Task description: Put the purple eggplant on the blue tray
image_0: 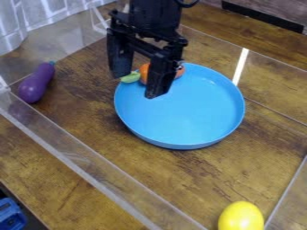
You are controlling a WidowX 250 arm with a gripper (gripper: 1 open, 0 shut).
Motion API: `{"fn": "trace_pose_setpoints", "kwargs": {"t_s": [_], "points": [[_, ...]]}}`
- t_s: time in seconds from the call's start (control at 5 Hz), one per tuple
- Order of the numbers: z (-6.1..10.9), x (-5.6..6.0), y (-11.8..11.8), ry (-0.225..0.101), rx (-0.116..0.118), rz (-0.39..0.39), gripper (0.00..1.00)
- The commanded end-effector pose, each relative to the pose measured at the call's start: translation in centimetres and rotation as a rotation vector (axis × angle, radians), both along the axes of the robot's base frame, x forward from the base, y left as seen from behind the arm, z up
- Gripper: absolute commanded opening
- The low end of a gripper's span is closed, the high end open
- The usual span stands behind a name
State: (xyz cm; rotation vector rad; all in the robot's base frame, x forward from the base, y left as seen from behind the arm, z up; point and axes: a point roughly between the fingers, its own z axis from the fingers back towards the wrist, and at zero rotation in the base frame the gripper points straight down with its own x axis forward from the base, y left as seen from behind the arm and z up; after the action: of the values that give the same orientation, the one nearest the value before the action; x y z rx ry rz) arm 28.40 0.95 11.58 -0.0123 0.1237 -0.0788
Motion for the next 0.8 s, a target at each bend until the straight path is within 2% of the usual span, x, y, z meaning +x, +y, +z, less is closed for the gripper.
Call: {"fn": "trace_pose_setpoints", "kwargs": {"t_s": [0.0, 0.6], "points": [[0.5, 0.0, 1.0, -0.025, -0.002, -0.003, 1.00], [0.0, -0.5, 2.5, -0.016, -0.013, -0.051, 1.00]]}}
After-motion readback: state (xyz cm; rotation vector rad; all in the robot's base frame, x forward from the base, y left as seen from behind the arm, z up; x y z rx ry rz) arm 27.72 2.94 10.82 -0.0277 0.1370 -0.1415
